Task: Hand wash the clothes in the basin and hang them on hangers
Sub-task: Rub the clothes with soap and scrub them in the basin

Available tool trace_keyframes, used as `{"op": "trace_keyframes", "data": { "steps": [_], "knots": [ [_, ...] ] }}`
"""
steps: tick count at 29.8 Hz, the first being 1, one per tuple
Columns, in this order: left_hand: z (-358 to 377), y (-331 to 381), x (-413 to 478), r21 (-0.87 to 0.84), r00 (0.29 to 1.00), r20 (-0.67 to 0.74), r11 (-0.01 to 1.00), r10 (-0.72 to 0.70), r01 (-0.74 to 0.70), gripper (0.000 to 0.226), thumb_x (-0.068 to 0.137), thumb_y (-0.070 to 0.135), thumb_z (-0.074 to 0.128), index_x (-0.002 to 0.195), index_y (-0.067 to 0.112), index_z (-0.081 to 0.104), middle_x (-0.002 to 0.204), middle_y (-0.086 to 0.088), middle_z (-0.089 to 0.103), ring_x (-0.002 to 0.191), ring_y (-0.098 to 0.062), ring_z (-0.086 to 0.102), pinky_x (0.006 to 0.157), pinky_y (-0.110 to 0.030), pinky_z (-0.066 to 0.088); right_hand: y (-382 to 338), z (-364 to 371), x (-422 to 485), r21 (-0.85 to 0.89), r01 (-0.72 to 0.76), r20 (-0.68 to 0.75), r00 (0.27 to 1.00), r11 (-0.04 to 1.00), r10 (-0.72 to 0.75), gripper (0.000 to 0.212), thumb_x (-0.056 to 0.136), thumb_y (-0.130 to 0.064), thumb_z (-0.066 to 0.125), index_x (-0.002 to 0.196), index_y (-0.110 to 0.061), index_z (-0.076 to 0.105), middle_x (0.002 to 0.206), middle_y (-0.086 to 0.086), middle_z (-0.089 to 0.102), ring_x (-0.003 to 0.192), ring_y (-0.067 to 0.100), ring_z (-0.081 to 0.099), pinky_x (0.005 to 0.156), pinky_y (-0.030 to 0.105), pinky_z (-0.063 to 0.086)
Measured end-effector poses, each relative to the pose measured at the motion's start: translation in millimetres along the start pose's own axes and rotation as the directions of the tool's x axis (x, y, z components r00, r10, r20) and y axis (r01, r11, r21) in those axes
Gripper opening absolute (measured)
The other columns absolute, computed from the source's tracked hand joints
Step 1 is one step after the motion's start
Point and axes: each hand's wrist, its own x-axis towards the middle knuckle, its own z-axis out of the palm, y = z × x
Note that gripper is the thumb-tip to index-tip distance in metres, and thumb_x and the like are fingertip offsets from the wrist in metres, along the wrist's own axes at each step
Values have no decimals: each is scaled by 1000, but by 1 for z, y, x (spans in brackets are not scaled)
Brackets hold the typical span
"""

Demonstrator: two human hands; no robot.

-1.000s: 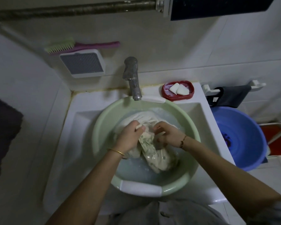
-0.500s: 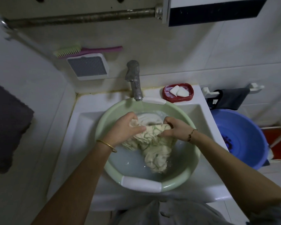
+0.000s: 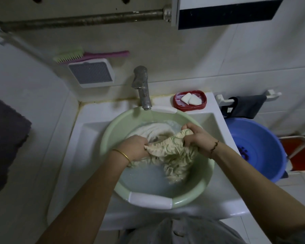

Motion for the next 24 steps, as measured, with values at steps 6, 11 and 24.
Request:
{"op": "trace_keyframes", "data": {
  "steps": [6,11,24],
  "knots": [
    [-6,29,4,-549,972,-214,811,94,-200,29,76,3,66,102,15,62,96,2,61,91,-15,57,70,-14,41,10,26,-4,-394,18,199,978,919,66,96,55,-47,84,139,-36,40,132,-10,48,122,12,46,106,33,36],
    [3,30,29,-726,984,-171,682,-59,-85,31,79,0,57,103,18,52,97,-3,51,79,-13,52,66,-21,40,9,14,-3,-484,-101,-73,995,869,74,40,79,-16,72,118,-14,63,111,7,64,99,19,59,92,30,46],
    [39,-7,64,292,1000,0,956,18,-17,47,91,45,52,130,24,37,125,-4,59,112,-27,58,97,-38,33,19,19,9,-782,-154,-73,985,604,156,31,90,-39,56,63,-23,50,66,-5,51,69,13,52,66,25,41]
  ]
}}
